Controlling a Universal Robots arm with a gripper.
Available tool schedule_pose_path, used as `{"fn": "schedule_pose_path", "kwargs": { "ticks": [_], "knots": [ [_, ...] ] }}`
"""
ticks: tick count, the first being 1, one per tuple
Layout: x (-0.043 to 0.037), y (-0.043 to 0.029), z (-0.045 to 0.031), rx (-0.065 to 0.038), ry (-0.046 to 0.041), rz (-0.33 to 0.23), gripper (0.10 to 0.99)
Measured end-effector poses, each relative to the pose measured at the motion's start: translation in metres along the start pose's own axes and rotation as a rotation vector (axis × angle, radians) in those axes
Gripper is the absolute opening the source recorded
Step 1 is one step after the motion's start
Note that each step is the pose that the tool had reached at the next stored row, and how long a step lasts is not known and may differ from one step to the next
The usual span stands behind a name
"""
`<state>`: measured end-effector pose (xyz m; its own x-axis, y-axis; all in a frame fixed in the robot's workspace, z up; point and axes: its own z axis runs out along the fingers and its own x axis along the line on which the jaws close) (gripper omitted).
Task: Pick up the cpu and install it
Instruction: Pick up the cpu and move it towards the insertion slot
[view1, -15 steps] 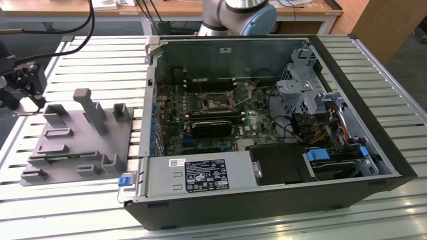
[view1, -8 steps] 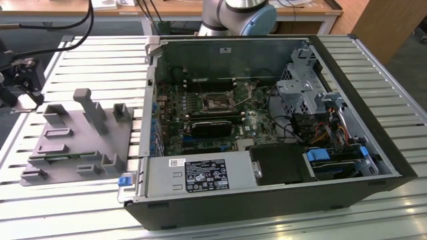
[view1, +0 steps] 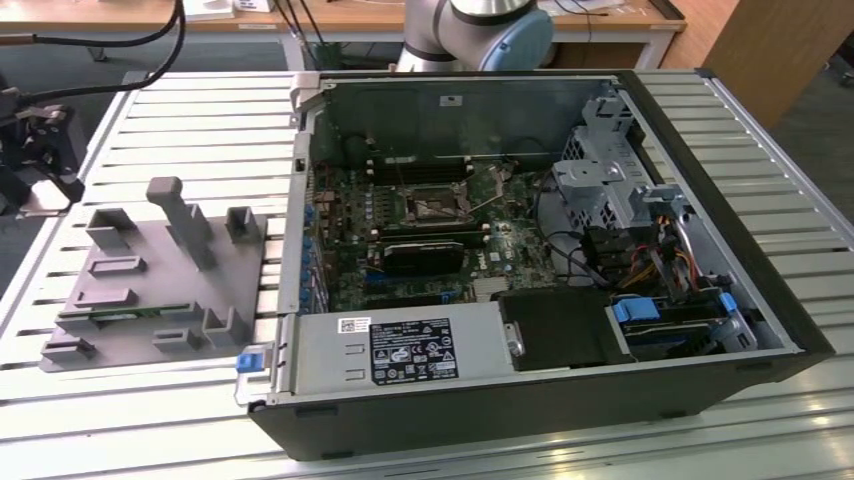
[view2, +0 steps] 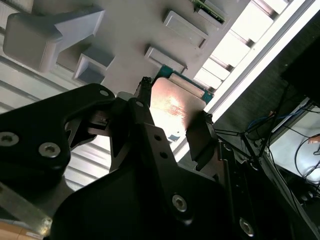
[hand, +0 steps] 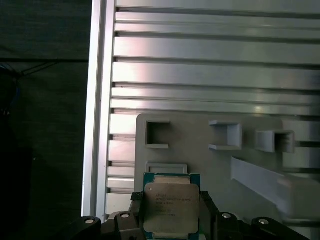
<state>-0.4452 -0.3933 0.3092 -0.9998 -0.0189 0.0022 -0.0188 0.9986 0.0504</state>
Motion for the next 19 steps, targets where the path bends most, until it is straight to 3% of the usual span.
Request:
{"fn": "schedule_pose_path", "kwargs": {
  "ticks": [19],
  "knots": [
    [-0.0001,0.008,-0.0168,0.0,0.0,0.001,0.533]
  ]
}}
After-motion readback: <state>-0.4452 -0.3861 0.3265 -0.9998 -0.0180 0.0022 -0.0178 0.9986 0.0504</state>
